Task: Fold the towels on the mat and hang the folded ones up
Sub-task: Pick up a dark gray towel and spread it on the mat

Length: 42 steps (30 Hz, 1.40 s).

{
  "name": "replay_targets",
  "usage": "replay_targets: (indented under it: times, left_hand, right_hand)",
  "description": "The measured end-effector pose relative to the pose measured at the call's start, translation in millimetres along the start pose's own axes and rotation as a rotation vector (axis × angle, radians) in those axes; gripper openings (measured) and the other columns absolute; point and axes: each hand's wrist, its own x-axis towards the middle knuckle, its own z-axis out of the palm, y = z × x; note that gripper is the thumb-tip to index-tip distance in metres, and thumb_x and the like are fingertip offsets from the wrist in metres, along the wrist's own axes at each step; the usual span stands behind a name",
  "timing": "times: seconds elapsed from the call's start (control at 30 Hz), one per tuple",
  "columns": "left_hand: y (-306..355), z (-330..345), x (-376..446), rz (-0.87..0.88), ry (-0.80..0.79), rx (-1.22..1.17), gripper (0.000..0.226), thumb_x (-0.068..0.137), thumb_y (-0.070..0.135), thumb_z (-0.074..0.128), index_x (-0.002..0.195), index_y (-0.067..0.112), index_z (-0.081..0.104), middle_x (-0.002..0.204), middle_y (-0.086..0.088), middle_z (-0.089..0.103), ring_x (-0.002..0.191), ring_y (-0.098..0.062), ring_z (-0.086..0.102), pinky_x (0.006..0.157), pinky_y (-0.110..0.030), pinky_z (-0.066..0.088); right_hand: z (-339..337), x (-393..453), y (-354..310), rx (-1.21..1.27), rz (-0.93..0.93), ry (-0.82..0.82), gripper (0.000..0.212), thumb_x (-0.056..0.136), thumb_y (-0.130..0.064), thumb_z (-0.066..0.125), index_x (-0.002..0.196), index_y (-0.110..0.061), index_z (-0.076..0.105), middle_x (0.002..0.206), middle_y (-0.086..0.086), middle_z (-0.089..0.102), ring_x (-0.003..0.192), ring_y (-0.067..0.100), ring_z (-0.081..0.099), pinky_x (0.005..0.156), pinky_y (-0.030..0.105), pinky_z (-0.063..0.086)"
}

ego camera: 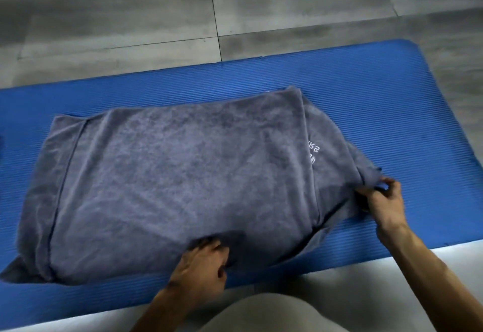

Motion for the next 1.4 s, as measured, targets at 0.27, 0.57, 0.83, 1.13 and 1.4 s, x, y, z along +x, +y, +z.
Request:
replay_targets:
  times: [0.27,0.57,0.83,1.13,1.4]
  left_hand:
    - [-1.3,-10.7,27.7,-0.02,0.207,0.022,0.039,0.056,0.026,0.083,0.092,0.023,0.069,0.103,-0.001,0.065,0.087,-0.021,0.068,0.074,-0.034,0.058]
    - [-5.9,-22.2,53.2,-0.107,0.281,0.018,0.07,0.071,0.033,0.077,0.136,0.025,0.052,0.15,-0.014,0.037,0.131,-0.035,0.044,0.1,-0.054,0.043]
    - [5.3,-41.7,82.7,-0.149,-0.159,-0.058,0.107,0.082,0.032,0.069,0.141,0.056,-0.017,0.143,0.007,-0.051,0.136,-0.03,-0.04,0.108,-0.072,0.004]
    - [7.3,-45.5,80.2,-0.118,-0.194,0.093,0.117,0.079,0.021,0.069,0.142,0.047,-0.027,0.14,-0.003,-0.054,0.134,-0.042,-0.039,0.104,-0.076,0.01]
    - [7.4,-42.2,77.3,-0.112,-0.152,0.14,0.115,0.081,0.02,0.068,0.144,0.043,-0.027,0.144,-0.009,-0.049,0.136,-0.044,-0.034,0.105,-0.075,0.016]
  right_hand:
    - [32.3,63.5,-56.5,0.128,0.016,-0.003,0.037,0.076,0.008,0.068,0.081,-0.024,0.049,0.066,-0.005,0.062,0.051,0.002,0.057,0.063,0.023,0.05]
    - [-34.1,65.4,-37.5,-0.165,-0.337,0.4,0.01,0.068,-0.02,0.047,0.07,-0.028,0.052,0.073,-0.006,0.054,0.073,0.009,0.055,0.08,0.032,0.045]
    - [10.9,49.6,-41.7,-0.958,-0.559,0.009,0.053,0.069,-0.034,0.046,0.117,-0.014,0.058,0.116,0.019,0.056,0.106,0.045,0.05,0.09,0.056,0.043]
    - [141.5,127.2,-118.8,-0.994,-0.642,-0.236,0.029,0.076,-0.02,0.061,0.104,-0.016,0.067,0.113,0.018,0.064,0.108,0.037,0.06,0.096,0.042,0.049]
    - [148.3,125.6,-122.2,-0.913,-0.7,-0.378,0.018,0.081,-0.004,0.061,0.087,-0.018,0.071,0.088,0.013,0.066,0.092,0.029,0.064,0.073,0.02,0.04]
